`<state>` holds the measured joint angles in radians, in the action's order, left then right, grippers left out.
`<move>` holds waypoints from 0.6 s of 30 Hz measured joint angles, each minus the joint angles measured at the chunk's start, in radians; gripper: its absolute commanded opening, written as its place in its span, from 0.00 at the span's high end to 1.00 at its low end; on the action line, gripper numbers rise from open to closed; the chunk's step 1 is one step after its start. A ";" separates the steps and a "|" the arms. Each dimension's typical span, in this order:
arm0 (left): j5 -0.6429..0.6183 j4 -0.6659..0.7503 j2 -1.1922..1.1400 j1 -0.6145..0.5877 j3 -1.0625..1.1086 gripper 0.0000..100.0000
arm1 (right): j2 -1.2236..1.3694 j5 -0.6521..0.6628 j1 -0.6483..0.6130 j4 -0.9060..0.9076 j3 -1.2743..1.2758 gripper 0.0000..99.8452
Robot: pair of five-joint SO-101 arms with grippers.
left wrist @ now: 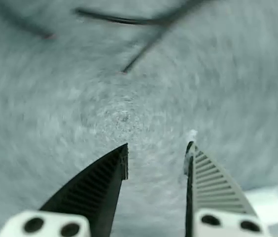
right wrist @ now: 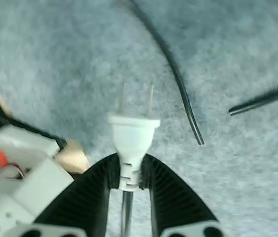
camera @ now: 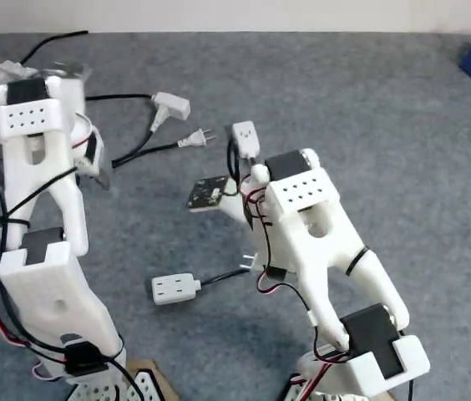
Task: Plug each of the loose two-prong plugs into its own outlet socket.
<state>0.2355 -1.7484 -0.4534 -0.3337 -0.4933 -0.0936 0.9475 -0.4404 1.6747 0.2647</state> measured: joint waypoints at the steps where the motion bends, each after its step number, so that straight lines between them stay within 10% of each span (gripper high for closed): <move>1: 0.098 0.000 -0.002 0.002 0.012 0.81 | -0.002 -0.003 0.000 -0.002 -0.021 0.98; 8: 0.301 0.000 -0.002 0.003 0.023 0.86 | -0.072 -0.456 0.021 -0.236 -0.173 0.99; 18: 0.098 0.097 0.446 0.029 -0.018 0.81 | -0.178 -0.540 -0.203 -0.298 -0.186 0.99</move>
<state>0.3337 -1.6517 -0.0069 -0.3046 -0.5117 -0.2716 0.4074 -0.6429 1.3771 0.0790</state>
